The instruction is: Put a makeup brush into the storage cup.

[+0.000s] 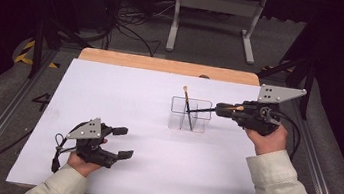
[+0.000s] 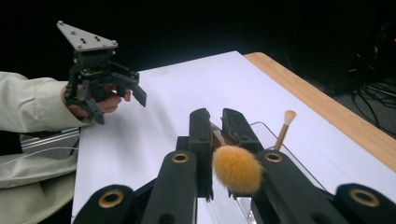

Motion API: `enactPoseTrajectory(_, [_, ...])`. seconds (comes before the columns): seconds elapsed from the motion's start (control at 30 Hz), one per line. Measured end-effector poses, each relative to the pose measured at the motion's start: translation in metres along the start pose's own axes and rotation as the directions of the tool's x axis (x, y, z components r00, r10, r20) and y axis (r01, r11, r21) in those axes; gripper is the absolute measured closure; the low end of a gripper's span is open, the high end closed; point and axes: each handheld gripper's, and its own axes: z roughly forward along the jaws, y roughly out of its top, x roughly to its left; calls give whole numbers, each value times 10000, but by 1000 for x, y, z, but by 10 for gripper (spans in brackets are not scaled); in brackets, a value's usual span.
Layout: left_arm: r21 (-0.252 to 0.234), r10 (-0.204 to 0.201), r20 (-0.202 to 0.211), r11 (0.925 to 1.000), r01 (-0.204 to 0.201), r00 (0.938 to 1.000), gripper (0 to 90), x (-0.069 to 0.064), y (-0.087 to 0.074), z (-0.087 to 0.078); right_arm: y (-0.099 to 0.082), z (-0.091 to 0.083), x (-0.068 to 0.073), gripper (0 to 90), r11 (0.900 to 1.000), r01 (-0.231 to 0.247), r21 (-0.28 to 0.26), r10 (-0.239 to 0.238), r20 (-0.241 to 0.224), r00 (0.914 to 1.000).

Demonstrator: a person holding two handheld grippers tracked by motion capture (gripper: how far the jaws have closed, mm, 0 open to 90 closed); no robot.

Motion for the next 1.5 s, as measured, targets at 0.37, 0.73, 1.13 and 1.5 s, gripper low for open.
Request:
enactPoseTrajectory(0.37, [-5, -53, -191, 10000, 53, 9998, 178, 2, -1, -1, 13, -7, -12, 830, 9976, -192, 671, 152, 594, 9981])
enactPoseTrajectory(0.73, [139, -182, -362, 9997, 187, 9992, 143, 4, -2, 0, 20, -5, -18, 829, 9894, -236, 1436, 83, 1062, 9943])
enactPoseTrajectory(1.13, [85, -351, -573, 9993, 357, 9977, 123, 6, -3, -1, 28, 8, -21, 829, 9655, -193, 2597, -169, 1362, 9905])
enactPoseTrajectory(1.5, [125, -366, -585, 9992, 374, 9976, 124, 7, -3, 0, 32, 21, -22, 829, 9359, -192, 3517, -344, 1455, 9888])
